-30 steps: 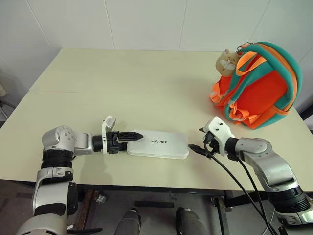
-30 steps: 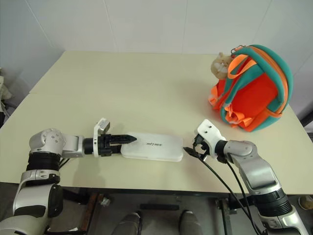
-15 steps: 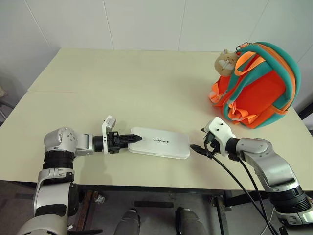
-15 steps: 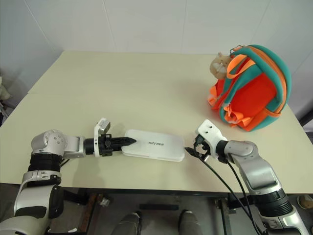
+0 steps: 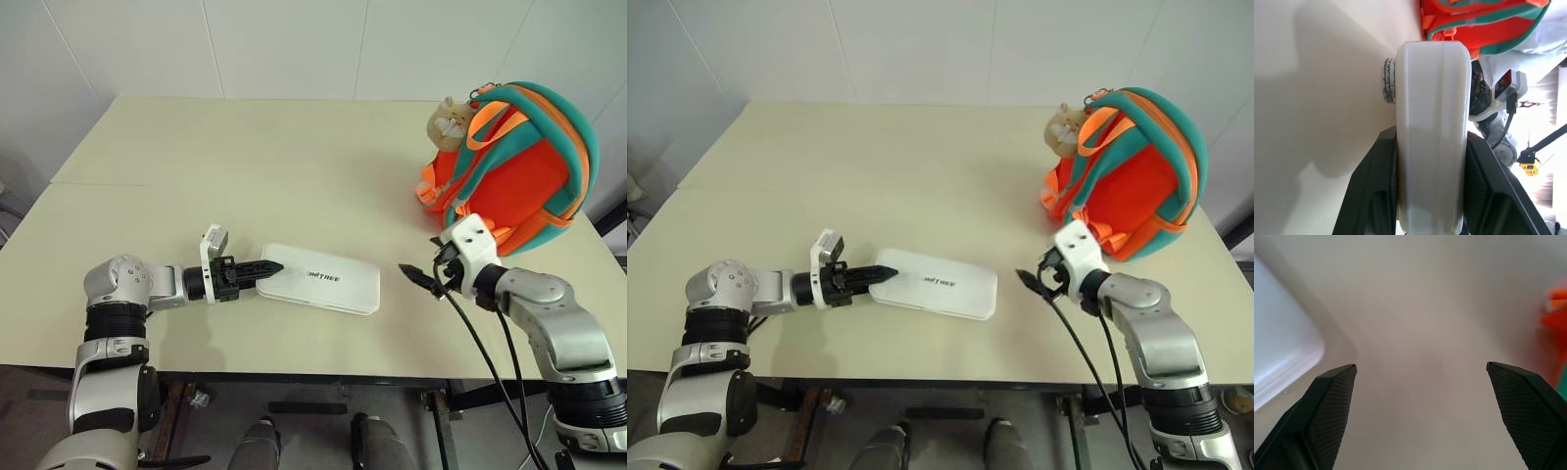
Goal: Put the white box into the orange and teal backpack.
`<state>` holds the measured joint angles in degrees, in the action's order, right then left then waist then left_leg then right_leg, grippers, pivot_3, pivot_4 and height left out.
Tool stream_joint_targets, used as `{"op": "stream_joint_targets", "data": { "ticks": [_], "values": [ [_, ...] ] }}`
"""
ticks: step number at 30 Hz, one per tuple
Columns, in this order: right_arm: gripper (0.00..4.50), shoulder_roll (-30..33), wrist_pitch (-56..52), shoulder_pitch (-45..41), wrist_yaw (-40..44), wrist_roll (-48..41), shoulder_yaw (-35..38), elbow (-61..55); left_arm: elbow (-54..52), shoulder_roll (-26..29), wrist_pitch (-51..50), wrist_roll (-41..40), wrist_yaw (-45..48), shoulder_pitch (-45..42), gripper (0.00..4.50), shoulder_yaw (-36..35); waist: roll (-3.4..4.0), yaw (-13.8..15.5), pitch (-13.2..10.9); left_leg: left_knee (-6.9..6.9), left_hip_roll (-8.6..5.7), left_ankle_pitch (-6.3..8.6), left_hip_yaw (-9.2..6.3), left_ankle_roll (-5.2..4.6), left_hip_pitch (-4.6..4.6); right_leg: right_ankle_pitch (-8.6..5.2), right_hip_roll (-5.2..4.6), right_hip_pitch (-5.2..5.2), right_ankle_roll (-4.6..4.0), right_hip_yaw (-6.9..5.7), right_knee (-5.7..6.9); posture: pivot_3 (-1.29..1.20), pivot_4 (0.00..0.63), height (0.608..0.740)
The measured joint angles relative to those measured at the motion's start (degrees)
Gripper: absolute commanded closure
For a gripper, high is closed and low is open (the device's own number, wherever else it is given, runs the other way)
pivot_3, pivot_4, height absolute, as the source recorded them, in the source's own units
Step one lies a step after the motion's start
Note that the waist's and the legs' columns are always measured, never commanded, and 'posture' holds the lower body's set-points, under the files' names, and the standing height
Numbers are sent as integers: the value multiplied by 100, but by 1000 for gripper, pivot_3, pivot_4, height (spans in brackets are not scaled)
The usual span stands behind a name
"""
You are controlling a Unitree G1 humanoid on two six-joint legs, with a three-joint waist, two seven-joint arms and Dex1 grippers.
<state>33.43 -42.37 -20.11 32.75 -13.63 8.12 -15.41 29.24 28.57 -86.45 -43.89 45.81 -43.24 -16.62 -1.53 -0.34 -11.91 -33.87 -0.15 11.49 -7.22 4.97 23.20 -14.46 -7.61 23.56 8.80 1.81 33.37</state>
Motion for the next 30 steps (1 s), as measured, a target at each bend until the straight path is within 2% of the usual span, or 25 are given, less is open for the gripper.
{"op": "stream_joint_targets", "data": {
  "ticks": [13,18,21,30],
  "values": [
    [0,-430,-378,-153,-882,-543,1005,-170,9,-220,-57,-228,-101,-84,3215,-628,0,-12,-1,4,0,1,3,0,1,2,0,3,4,0,-5,0,150,740],
    [0,-618,-182,-770,-1284,-610,1272,283,9,-483,-158,-526,-278,-176,3215,-1168,1,-28,-1,7,1,1,1,0,0,6,0,2,11,0,-4,0,150,740],
    [0,-619,14,-1002,-1306,-602,1244,720,37,-712,-6,-541,-684,-221,3215,-1569,1,-35,-1,12,1,1,3,0,1,39,0,3,75,0,-6,0,150,740],
    [0,-681,989,-2121,-1245,-532,942,2529,96,-1180,379,-832,-1764,-569,3216,-2598,1,-148,-2,21,0,0,6,1,1,43,0,4,84,3,-14,0,150,740]
  ]
}}
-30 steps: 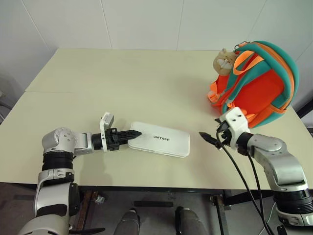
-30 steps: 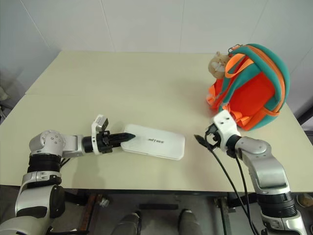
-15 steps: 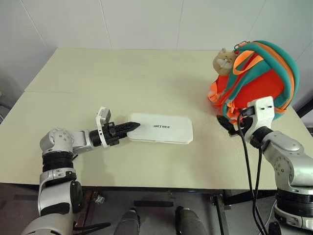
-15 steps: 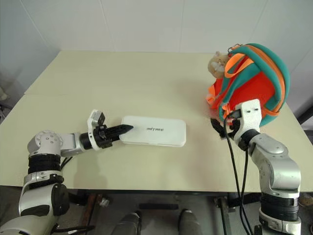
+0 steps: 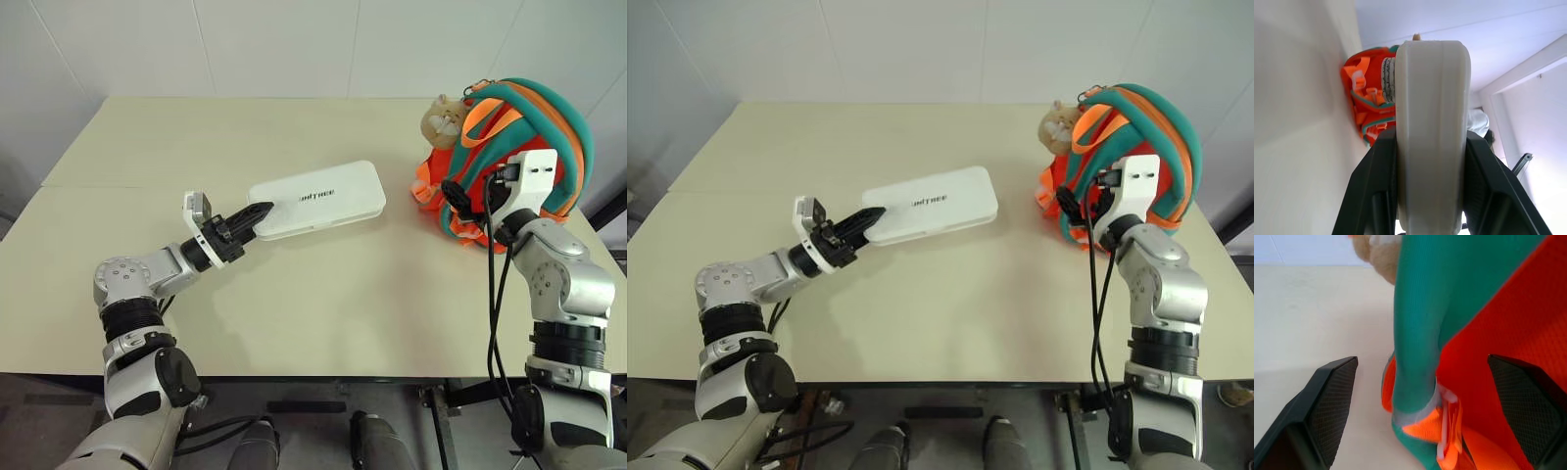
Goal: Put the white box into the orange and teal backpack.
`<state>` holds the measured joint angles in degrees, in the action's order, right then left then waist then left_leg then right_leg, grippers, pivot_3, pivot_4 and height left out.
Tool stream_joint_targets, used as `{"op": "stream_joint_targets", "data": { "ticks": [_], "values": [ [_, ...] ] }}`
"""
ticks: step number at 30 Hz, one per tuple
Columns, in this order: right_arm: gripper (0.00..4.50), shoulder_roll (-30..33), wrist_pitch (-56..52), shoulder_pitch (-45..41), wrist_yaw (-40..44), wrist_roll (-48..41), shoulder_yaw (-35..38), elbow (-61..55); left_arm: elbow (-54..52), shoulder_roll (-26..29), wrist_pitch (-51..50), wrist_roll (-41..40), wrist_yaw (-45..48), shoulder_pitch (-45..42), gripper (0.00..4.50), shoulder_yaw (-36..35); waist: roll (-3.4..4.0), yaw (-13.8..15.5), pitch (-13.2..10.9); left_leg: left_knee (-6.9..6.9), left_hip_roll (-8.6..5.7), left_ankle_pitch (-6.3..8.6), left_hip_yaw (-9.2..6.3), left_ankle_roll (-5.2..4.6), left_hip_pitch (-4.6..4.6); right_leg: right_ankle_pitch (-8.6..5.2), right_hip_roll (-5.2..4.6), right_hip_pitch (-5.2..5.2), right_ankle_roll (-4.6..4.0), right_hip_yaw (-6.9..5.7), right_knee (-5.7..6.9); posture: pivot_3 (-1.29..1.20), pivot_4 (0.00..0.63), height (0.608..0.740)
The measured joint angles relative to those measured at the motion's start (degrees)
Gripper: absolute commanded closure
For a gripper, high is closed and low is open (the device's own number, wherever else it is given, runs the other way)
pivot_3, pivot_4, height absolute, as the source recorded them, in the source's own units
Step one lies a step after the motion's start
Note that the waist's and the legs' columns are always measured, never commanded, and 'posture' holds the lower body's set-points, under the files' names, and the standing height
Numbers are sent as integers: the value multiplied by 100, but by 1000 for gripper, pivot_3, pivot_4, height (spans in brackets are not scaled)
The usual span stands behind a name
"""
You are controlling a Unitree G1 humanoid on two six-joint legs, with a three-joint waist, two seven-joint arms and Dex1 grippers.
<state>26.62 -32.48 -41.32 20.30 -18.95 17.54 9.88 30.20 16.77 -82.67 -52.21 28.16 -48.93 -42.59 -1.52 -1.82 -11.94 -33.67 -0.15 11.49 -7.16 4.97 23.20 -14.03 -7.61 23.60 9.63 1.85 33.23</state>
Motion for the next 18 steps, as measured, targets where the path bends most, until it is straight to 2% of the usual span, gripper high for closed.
{"op": "stream_joint_targets", "data": {
  "ticks": [4,7,18],
  "values": [
    [0,-73,418,-522,31,58,-171,745,-3,-89,10,-147,-247,-4,3216,-153,1,-12,-1,13,0,-1,0,1,-1,0,1,7,1,2,7,0,150,740],
    [646,-142,646,-795,35,160,-288,1164,-30,-98,25,-251,-374,-4,3216,-202,1,2,-1,18,0,-1,0,2,-1,1,1,7,2,2,4,0,150,740],
    [4391,-255,784,-986,170,193,-500,1328,-234,-76,318,-530,-771,30,3217,-283,2,-12,-2,36,0,0,2,4,0,3,2,9,5,2,-13,0,150,740]
  ]
}}
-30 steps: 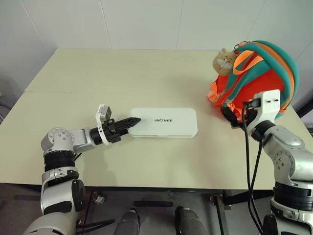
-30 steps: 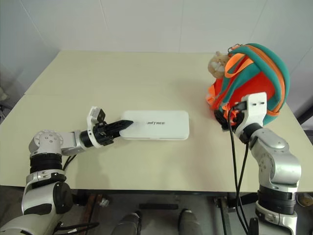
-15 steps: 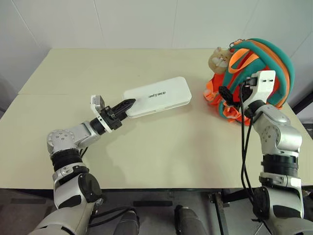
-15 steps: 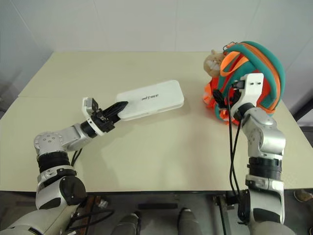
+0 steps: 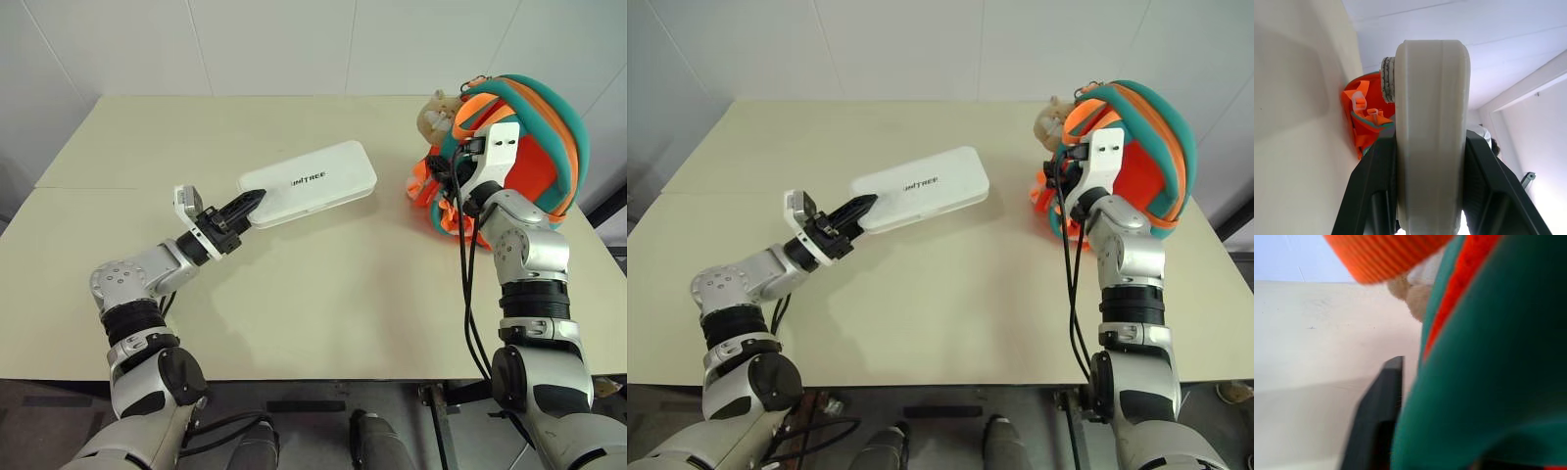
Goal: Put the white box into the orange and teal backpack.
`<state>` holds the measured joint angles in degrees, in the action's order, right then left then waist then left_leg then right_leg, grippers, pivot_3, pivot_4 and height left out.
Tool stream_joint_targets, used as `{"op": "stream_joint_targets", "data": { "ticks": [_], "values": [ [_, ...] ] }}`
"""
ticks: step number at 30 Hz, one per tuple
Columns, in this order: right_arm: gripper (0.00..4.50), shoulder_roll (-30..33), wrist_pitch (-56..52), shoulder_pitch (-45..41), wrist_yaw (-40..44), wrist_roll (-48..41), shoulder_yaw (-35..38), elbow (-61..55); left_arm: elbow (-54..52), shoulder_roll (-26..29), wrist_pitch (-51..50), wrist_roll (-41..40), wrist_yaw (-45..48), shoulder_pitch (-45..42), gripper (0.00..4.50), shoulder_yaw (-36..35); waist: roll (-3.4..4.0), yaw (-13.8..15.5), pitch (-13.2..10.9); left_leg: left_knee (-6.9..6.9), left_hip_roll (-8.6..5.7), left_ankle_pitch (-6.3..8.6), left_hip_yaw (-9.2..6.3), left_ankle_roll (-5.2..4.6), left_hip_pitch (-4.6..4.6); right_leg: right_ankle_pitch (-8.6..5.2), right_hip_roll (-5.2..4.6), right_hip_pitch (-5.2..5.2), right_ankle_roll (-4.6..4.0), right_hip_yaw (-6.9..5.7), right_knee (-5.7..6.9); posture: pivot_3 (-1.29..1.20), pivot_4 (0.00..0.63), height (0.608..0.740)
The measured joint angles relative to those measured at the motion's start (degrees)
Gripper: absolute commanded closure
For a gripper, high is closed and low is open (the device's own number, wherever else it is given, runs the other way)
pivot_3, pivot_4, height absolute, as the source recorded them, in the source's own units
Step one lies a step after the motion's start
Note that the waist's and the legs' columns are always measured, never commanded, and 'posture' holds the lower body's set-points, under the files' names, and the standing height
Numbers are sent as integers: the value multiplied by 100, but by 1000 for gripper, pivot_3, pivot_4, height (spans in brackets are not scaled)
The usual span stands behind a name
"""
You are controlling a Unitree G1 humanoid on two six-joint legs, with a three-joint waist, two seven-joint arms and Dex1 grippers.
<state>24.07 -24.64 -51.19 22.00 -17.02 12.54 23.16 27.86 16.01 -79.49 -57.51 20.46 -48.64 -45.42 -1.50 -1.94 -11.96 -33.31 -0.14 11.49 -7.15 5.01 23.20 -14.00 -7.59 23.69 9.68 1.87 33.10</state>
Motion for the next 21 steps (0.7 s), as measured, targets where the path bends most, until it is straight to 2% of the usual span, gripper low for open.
{"op": "stream_joint_targets", "data": {
  "ticks": [1,8,21],
  "values": [
    [4500,0,-12,0,42,-8,-26,-65,2,34,67,-12,-38,0,3217,-38,1,-6,0,0,0,0,1,0,0,0,0,0,0,0,0,0,150,740],
    [4500,2,-637,24,405,-369,-138,-1080,164,312,222,-133,-57,-71,3217,-61,2,1,-2,5,0,0,0,0,1,-1,0,3,1,0,-2,0,150,740],
    [4500,250,-2815,170,980,-2030,-414,-3725,685,866,597,-54,235,-254,3217,490,5,20,-4,13,2,3,1,2,8,-5,1,11,3,0,18,0,150,740]
  ]
}}
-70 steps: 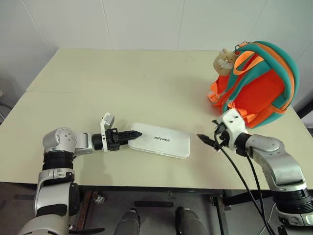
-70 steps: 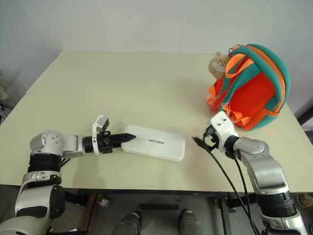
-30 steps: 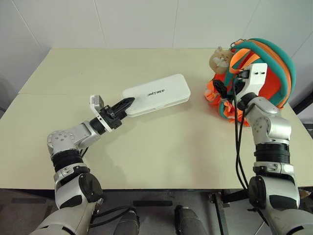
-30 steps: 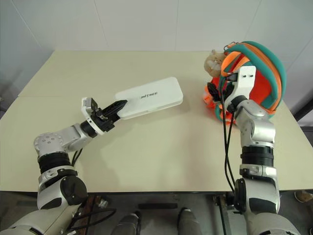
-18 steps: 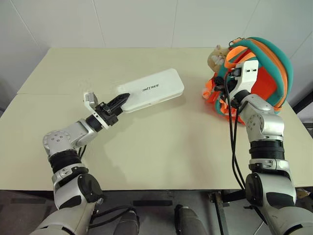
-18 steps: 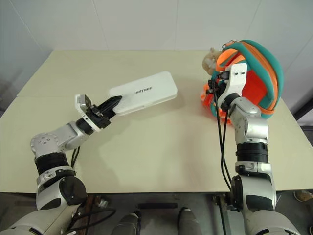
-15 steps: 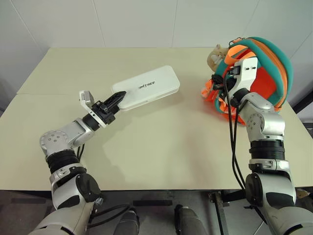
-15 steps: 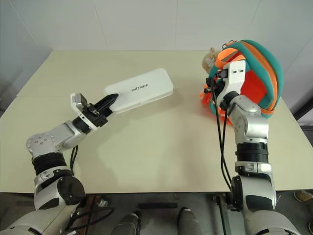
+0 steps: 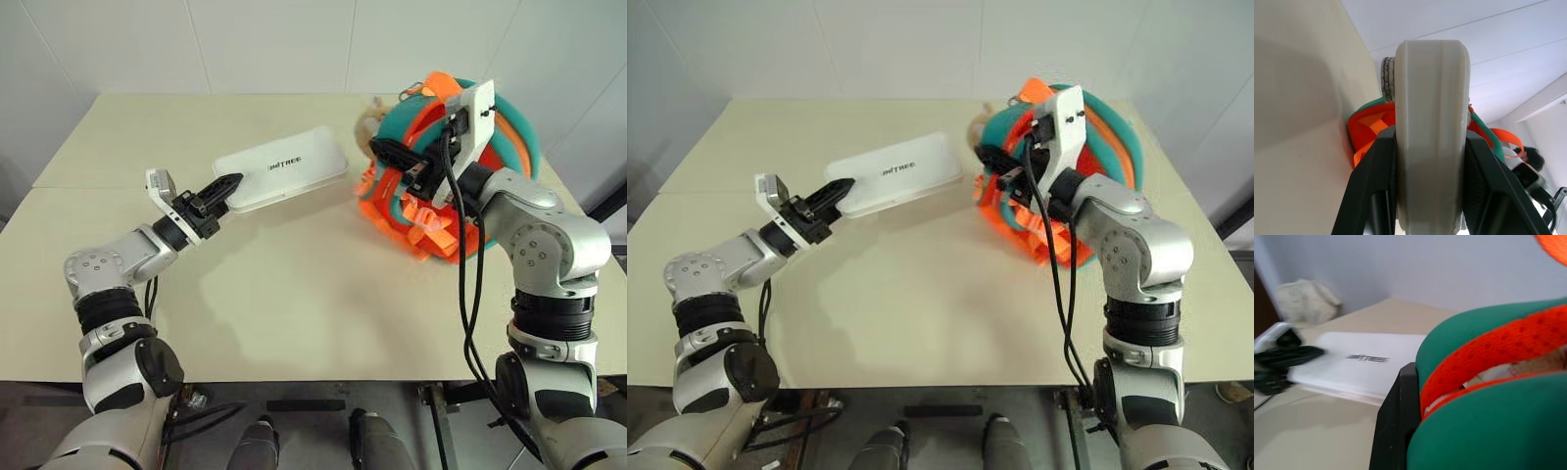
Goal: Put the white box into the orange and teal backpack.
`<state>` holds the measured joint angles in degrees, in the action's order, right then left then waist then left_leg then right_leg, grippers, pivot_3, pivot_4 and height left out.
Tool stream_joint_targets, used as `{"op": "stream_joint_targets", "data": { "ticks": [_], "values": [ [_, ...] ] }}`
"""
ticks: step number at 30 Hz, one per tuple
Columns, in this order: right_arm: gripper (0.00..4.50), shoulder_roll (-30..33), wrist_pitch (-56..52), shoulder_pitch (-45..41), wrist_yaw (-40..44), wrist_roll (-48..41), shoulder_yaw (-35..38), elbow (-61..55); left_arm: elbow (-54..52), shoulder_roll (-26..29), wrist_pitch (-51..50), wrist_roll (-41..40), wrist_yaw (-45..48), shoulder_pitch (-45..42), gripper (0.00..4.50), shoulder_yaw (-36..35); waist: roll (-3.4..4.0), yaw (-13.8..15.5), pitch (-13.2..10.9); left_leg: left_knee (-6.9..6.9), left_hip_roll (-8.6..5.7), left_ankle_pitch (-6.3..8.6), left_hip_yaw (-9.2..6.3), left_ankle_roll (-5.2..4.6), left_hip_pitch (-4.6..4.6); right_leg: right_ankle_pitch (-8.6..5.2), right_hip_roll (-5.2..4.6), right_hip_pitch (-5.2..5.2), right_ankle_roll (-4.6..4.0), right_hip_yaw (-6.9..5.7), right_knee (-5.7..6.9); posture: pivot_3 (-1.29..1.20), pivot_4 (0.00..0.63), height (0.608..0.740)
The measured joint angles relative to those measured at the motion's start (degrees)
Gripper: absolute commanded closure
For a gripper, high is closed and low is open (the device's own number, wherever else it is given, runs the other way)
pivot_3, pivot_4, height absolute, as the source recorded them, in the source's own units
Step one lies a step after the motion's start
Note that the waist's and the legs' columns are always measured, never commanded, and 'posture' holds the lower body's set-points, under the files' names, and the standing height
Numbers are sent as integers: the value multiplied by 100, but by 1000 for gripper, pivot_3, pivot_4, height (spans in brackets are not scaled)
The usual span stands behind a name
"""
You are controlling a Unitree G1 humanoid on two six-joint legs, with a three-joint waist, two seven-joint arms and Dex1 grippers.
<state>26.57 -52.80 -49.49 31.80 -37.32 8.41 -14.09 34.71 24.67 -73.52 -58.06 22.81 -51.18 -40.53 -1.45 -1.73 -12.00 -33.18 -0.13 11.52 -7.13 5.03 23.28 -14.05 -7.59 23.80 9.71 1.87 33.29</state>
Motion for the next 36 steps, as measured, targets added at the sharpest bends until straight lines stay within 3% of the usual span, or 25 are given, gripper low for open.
{"op": "stream_joint_targets", "data": {
  "ticks": [13,21,26,36],
  "values": [
    [4500,911,-1015,70,590,-1878,97,-1243,903,1131,582,489,820,-468,3218,476,-1,8,-2,3,2,11,3,-8,2,-6,0,2,-1,-1,-30,0,150,740],
    [4500,1272,-1230,63,677,-3122,110,-1508,1297,1310,651,856,1417,-703,3218,825,-3,9,-3,2,2,18,6,-13,3,-7,0,2,1,0,-28,0,150,740],
    [4500,1585,-1040,519,1017,-3283,109,-1765,1329,1396,768,1133,1841,-703,3218,1194,-4,16,-4,0,2,20,8,-15,6,-8,-1,2,3,0,-27,0,150,740],
    [4500,2227,46,1764,2354,-2577,145,-1893,461,1655,1104,1263,3455,-292,3218,1746,-4,16,-4,-16,4,23,11,-17,4,-10,0,1,1,0,-24,0,150,740]
  ]
}}
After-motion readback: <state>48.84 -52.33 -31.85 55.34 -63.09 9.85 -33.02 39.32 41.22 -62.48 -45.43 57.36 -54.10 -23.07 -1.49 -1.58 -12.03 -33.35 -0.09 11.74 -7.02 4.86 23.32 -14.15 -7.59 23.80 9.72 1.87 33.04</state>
